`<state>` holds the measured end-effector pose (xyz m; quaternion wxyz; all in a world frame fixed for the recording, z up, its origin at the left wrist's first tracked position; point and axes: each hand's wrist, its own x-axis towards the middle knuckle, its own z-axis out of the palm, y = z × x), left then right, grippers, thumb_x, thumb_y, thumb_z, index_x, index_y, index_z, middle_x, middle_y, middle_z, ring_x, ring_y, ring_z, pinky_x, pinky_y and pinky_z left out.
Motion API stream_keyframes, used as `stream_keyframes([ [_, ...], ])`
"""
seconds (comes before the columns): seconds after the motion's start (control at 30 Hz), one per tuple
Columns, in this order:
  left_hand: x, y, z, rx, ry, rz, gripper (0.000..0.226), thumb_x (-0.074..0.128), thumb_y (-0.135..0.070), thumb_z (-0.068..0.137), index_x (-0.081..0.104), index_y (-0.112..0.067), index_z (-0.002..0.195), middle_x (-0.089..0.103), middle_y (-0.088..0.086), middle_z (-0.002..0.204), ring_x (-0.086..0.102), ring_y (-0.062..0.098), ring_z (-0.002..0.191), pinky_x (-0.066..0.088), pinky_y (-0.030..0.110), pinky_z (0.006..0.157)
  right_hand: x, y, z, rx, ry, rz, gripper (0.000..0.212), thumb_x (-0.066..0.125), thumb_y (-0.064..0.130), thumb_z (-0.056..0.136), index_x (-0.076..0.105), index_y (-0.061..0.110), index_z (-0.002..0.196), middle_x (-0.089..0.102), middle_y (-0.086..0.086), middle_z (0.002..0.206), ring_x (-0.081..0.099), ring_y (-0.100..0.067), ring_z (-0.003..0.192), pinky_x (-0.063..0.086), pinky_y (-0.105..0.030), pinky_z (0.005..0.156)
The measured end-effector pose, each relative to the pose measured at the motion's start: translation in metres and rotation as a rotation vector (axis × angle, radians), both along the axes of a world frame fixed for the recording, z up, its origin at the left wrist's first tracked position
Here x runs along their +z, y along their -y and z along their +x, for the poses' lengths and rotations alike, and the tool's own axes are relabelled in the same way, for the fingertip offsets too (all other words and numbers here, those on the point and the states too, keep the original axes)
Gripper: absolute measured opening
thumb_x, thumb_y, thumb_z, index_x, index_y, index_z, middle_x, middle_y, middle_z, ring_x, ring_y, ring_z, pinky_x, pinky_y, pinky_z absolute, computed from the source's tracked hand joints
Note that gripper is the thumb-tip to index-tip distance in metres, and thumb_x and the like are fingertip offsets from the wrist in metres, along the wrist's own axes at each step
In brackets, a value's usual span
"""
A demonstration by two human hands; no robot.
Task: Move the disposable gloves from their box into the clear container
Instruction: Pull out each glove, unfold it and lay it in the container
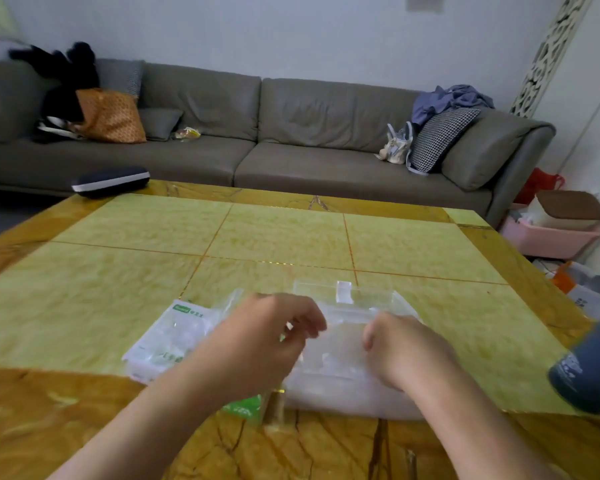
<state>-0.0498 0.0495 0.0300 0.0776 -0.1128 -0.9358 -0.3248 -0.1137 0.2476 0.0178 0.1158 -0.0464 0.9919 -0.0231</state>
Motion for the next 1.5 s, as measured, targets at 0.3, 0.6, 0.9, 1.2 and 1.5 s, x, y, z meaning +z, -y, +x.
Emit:
stream_keyframes([
  [0.3,-0.011,0.111,0.014,0.324,0.196,-0.178,0.014,0.072,-0.044,0.092,0.065,-0.043,0.103,0.065,-0.024,0.098,0.061,-0.007,0.089,0.049,0.014,0.075,0.016,0.045,0.033,0.181,-0.484,-0.189,0.035,0.055,0.004,0.089,0.065,0.022,0.118,0.065,0.007,0.106,0.062,-0.018,0.097,0.057,-0.033,0.082],
  [0.6,-0.018,0.106,0.008,0.472,0.122,0.004,0.017,0.068,-0.027,0.095,0.071,-0.033,0.079,0.071,-0.017,0.077,0.067,0.004,0.072,0.055,0.020,0.061,-0.026,0.126,0.093,0.745,-0.209,-0.176,0.066,0.082,0.018,0.069,0.056,0.025,0.130,0.051,-0.007,0.120,0.058,-0.030,0.111,0.053,-0.039,0.089],
  [0.9,-0.011,0.103,0.010,0.478,0.034,0.236,0.024,0.066,-0.020,0.097,0.070,-0.030,0.076,0.069,-0.013,0.068,0.055,0.005,0.053,0.042,0.017,0.047,-0.030,0.129,0.092,0.669,-0.230,-0.264,0.061,0.049,-0.008,0.093,0.041,0.019,0.147,0.029,-0.004,0.146,0.020,-0.027,0.146,0.041,-0.040,0.109],
  [1.2,-0.005,0.106,0.018,0.258,0.157,0.278,0.020,0.072,-0.049,0.091,0.069,-0.029,0.090,0.072,-0.010,0.091,0.066,0.002,0.079,0.053,0.028,0.075,-0.031,0.121,0.090,0.693,-0.218,-0.294,0.072,0.052,-0.008,0.090,0.037,0.023,0.153,0.024,0.000,0.154,0.023,-0.025,0.139,0.034,-0.040,0.115],
  [1.5,-0.027,0.104,0.003,0.352,0.120,-0.086,0.017,0.070,-0.029,0.096,0.073,-0.034,0.081,0.068,-0.017,0.080,0.059,-0.001,0.077,0.041,0.017,0.064,-0.052,0.125,0.088,0.711,-0.324,-0.283,0.077,0.060,-0.001,0.070,0.044,0.023,0.142,0.049,-0.005,0.130,0.043,-0.031,0.120,0.048,-0.042,0.098],
])
